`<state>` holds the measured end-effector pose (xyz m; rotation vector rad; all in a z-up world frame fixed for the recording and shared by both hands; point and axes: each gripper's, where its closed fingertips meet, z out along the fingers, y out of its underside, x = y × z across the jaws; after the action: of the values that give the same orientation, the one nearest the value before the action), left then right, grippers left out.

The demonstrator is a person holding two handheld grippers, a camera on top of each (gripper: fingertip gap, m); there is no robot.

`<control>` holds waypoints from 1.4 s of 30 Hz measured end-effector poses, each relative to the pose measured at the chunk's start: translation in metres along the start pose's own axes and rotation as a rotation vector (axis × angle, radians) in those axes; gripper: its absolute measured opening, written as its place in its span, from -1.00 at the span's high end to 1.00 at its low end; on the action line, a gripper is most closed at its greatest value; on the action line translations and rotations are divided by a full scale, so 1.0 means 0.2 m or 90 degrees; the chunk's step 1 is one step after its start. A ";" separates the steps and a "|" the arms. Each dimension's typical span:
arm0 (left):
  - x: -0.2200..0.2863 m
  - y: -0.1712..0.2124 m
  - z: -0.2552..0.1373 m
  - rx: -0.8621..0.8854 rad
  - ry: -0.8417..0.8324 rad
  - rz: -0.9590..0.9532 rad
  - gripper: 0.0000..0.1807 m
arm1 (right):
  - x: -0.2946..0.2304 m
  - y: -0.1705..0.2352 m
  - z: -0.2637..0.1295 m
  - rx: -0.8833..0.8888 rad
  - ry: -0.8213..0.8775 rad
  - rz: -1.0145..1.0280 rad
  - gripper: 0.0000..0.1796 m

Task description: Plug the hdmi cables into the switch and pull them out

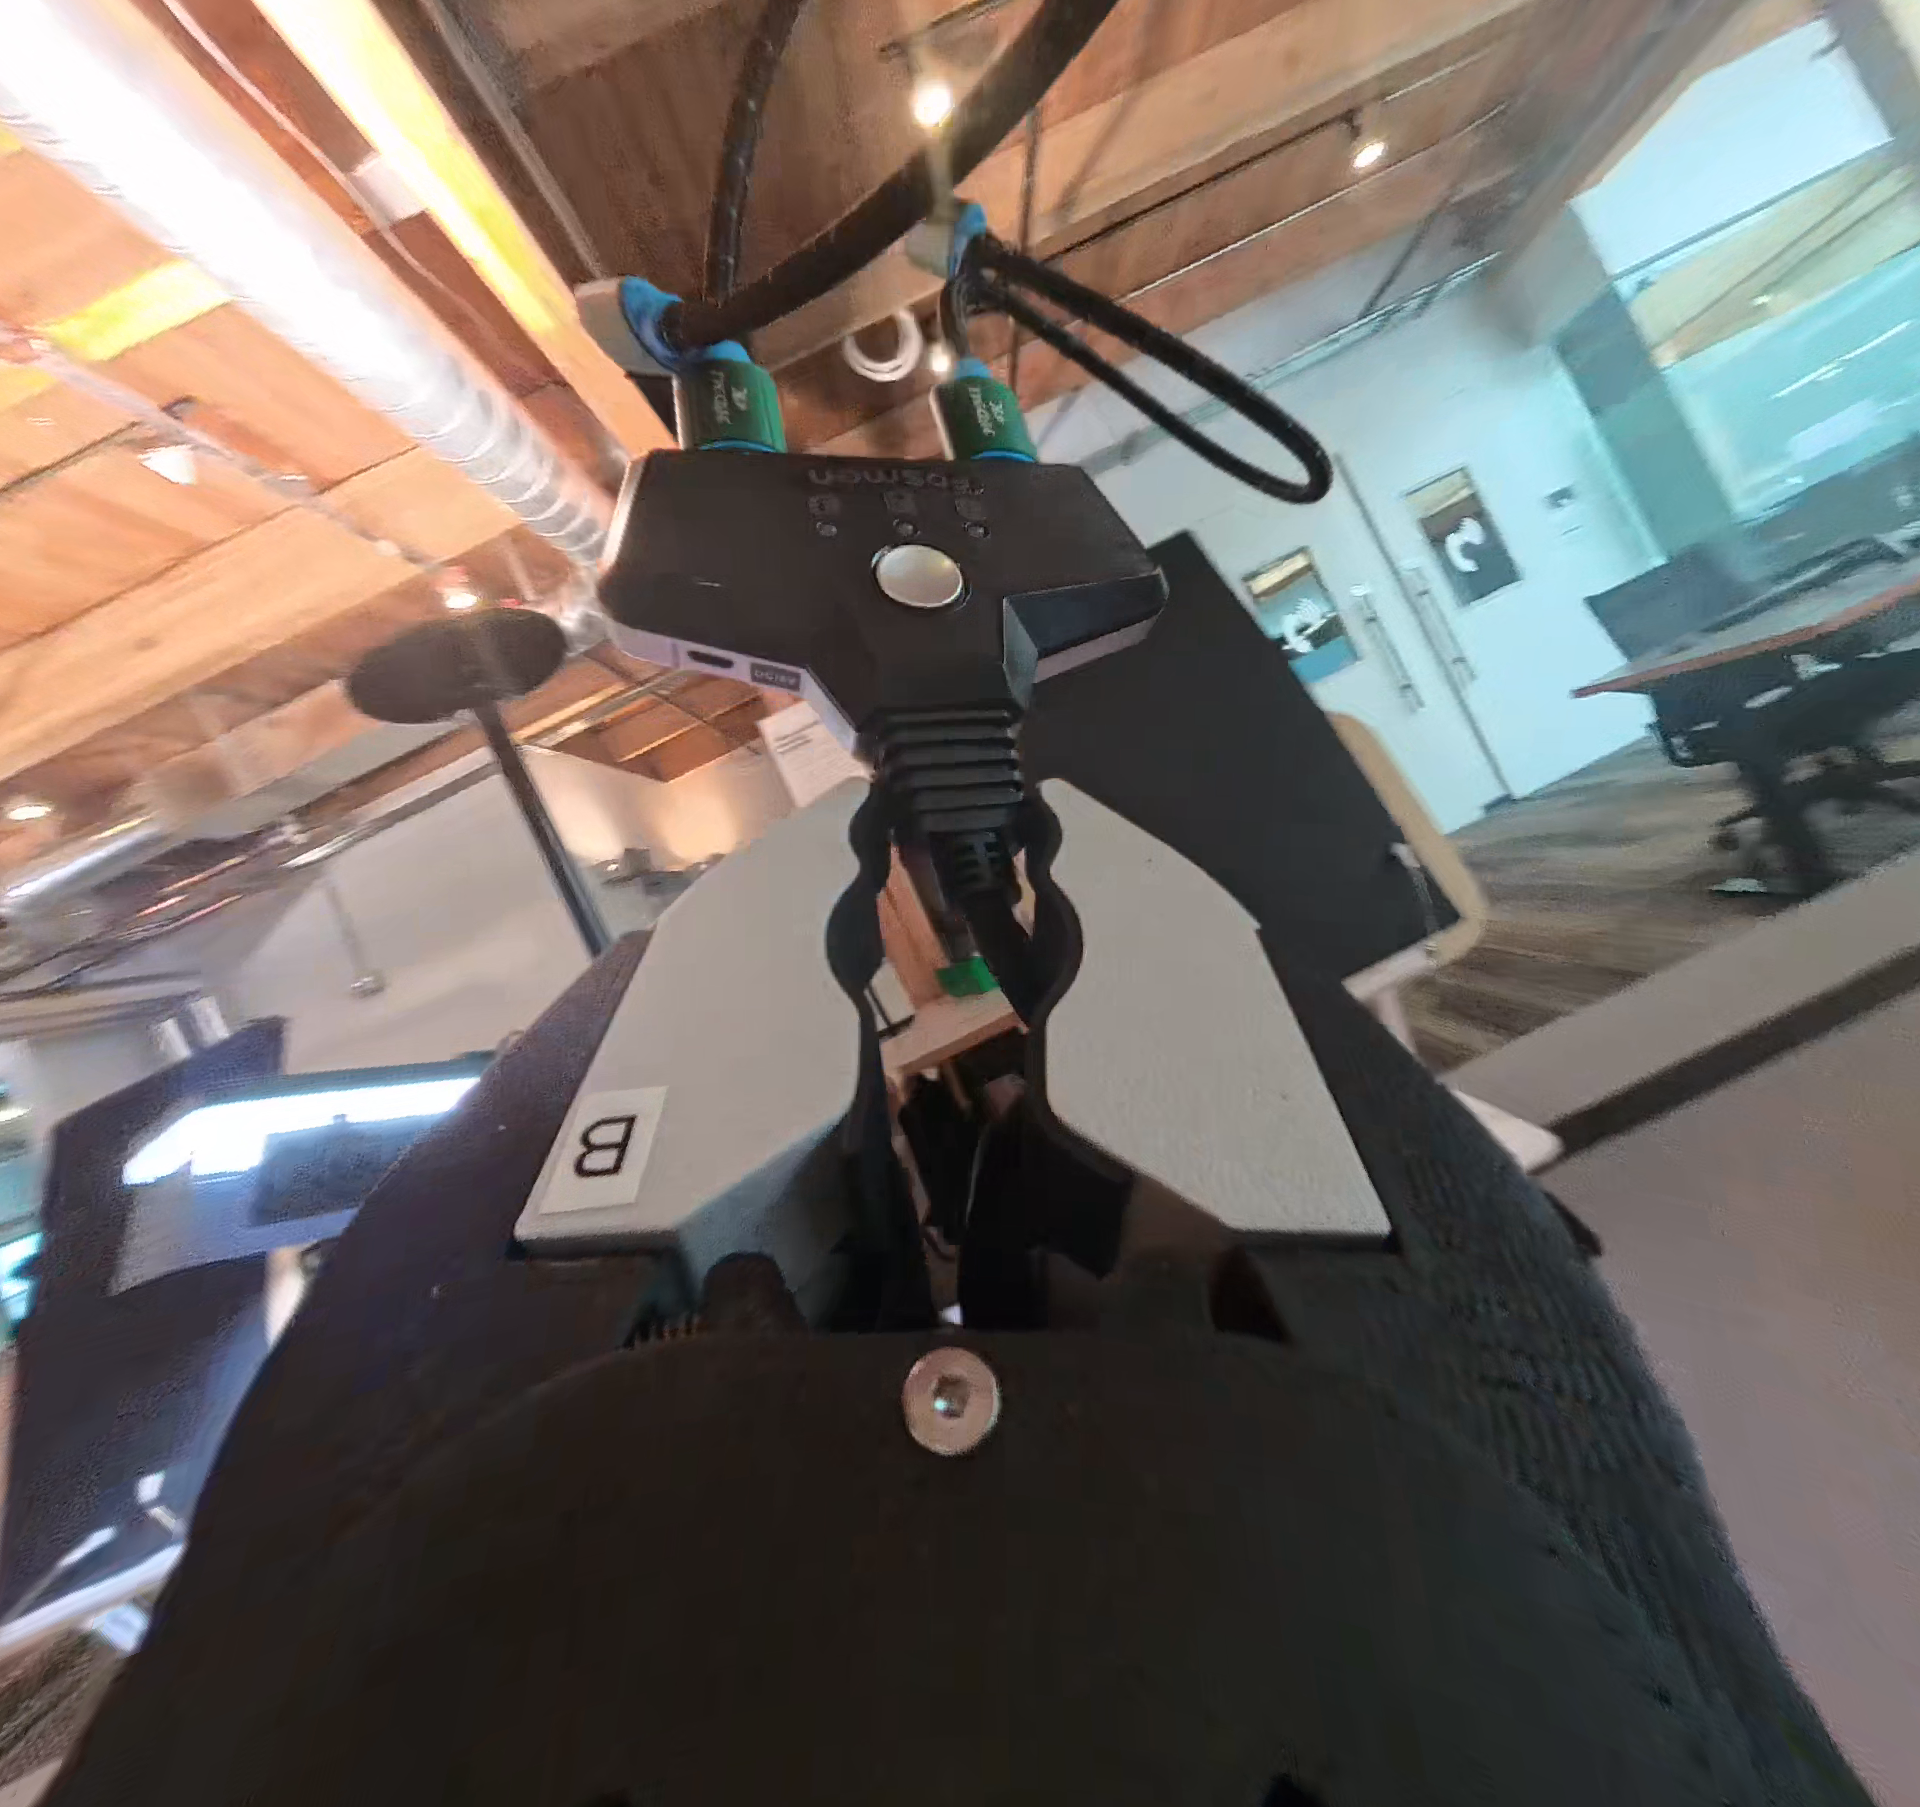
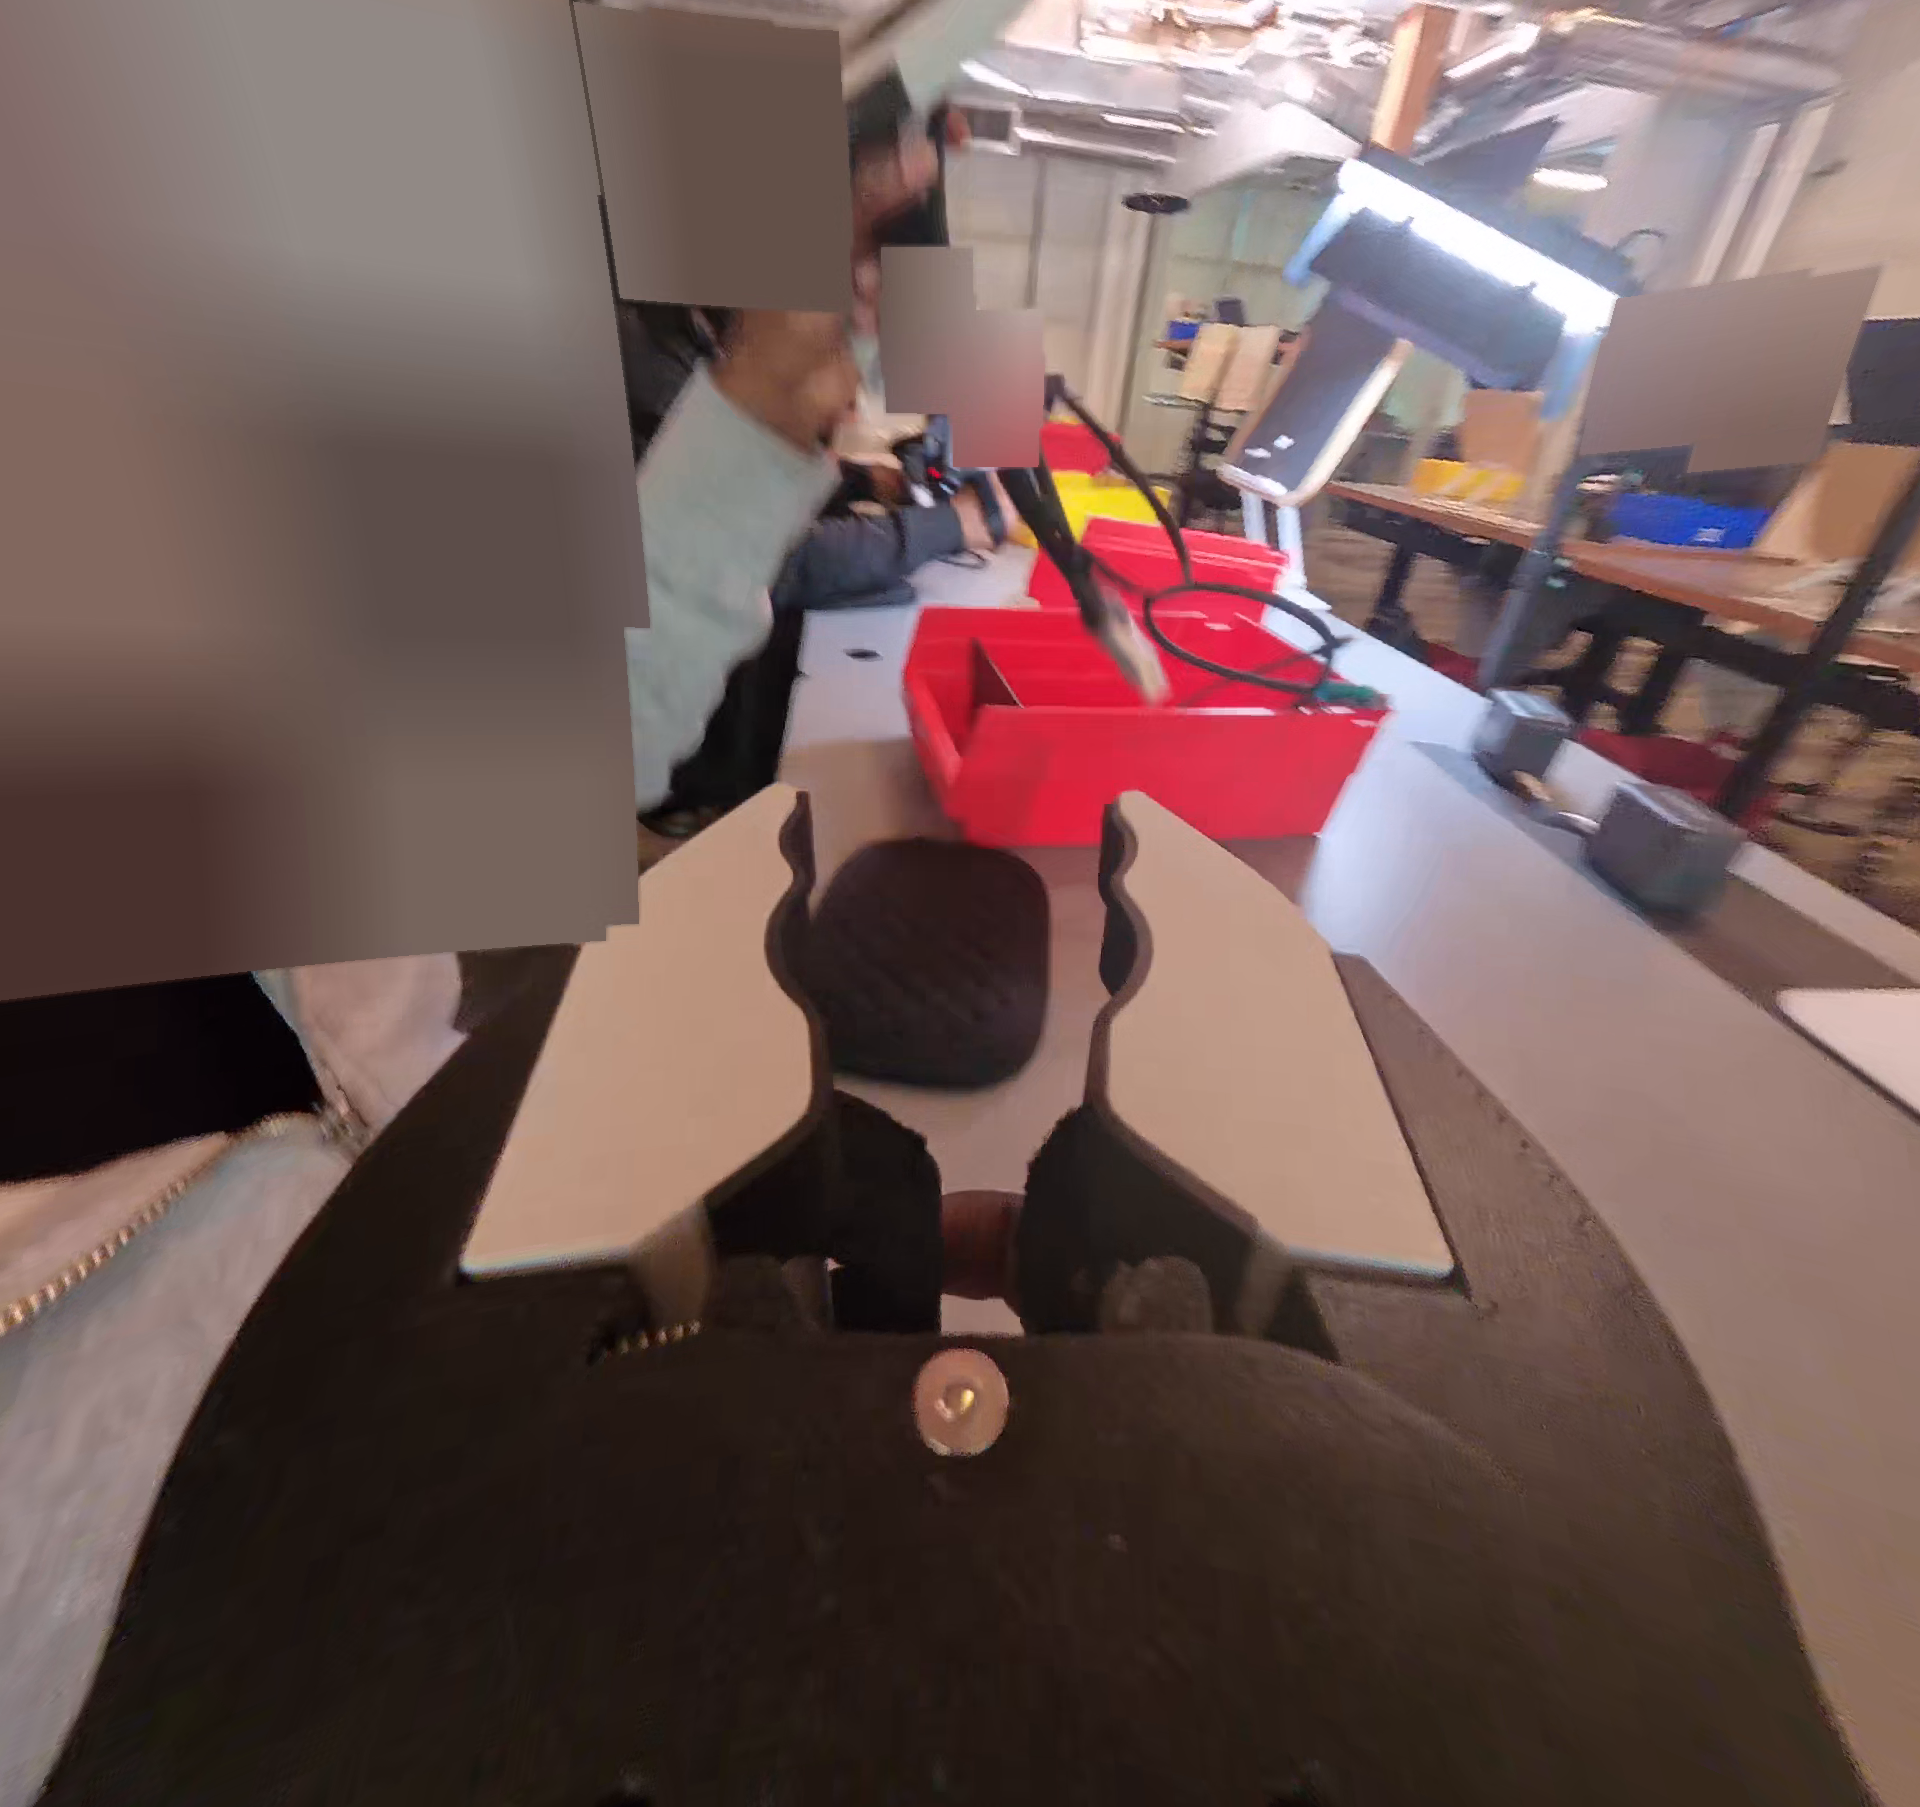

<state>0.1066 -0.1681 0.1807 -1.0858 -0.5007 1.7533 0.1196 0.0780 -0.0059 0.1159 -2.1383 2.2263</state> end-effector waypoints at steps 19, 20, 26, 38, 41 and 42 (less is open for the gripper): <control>1.35 0.60 -0.52 -0.078 0.369 -0.252 0.69 | 0.21 0.21 0.35 0.183 -0.169 0.343 0.75; 1.33 0.58 -0.52 -0.085 0.392 -0.322 0.59 | 0.21 0.22 0.35 0.192 -0.197 0.377 0.75; 1.24 0.65 -0.56 -0.195 0.511 -0.743 0.30 | -0.03 0.40 0.45 0.022 -0.288 0.278 0.75; 1.28 0.61 -0.64 -0.200 0.607 -0.750 0.76 | 0.07 0.32 0.43 0.108 -0.203 0.281 0.73; 1.29 0.61 -0.64 -0.201 0.611 -0.739 0.74 | 0.06 0.31 0.42 0.123 -0.230 0.302 0.83; 1.30 0.60 -0.64 -0.194 0.612 -0.737 0.74 | 0.05 0.30 0.42 0.140 -0.238 0.308 0.86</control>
<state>0.1202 -0.0088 -0.0886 -1.2959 -0.5867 0.0894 0.1059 -0.0086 -0.0611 0.0242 -2.2795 2.9183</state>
